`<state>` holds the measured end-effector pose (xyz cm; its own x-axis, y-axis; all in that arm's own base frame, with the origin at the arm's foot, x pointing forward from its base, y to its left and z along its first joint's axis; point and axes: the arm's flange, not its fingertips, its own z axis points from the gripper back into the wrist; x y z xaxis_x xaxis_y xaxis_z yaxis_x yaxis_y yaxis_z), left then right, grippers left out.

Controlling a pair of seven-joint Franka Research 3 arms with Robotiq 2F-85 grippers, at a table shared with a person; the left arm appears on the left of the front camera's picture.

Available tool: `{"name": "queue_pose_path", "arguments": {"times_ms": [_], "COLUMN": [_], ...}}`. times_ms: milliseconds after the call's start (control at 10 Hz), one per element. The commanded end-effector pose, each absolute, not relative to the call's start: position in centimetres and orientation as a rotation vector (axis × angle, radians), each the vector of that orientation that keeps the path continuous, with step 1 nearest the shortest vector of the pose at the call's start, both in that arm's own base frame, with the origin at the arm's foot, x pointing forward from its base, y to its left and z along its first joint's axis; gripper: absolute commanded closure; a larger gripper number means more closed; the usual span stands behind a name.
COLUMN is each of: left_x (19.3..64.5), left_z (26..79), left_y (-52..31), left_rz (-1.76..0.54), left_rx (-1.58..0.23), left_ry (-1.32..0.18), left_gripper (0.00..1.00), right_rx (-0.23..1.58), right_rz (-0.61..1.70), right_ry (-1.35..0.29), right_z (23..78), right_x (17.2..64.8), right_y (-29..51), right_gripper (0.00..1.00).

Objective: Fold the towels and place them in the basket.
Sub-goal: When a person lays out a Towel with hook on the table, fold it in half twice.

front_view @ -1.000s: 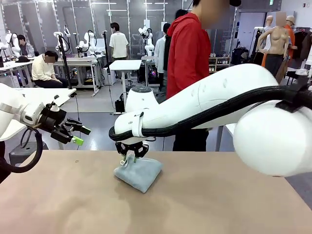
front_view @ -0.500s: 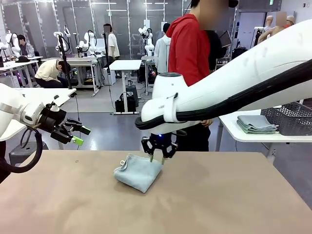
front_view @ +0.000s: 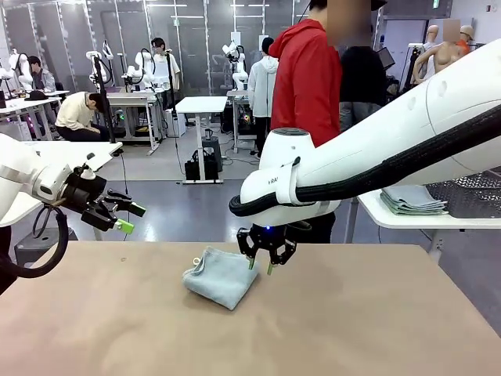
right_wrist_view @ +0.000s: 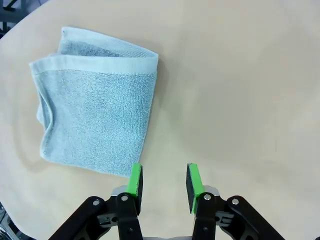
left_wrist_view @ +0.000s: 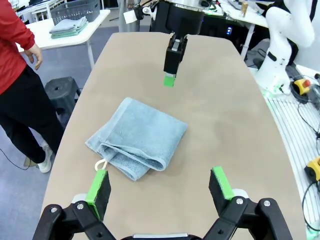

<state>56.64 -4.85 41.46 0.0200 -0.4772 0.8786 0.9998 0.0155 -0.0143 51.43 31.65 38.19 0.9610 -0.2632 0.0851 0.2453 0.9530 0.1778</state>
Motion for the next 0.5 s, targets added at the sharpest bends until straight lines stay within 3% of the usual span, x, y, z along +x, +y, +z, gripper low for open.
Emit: {"name": "queue_pose_path", "arguments": {"times_ms": [0, 100, 400], "left_x": [56.6, 56.6, 56.6], "left_z": [41.7, 41.7, 41.7], "left_y": [-4.9, -4.9, -4.9], "left_rz": [-1.37, -1.37, -1.37], "left_rx": [-0.84, -0.84, -0.84], "left_ry": [-0.819, -0.819, -0.819], "left_gripper": [0.0, 0.0, 0.0], "right_rx": [0.178, 0.195, 0.281], "right_rz": [-0.26, -0.294, -0.355], "right_ry": [-0.188, -0.213, -0.28], "right_z": [36.7, 35.6, 32.6], "right_x": [51.4, 51.5, 51.8], "right_y": [31.8, 32.2, 32.9], "right_gripper": [0.54, 0.34, 0.34]}}
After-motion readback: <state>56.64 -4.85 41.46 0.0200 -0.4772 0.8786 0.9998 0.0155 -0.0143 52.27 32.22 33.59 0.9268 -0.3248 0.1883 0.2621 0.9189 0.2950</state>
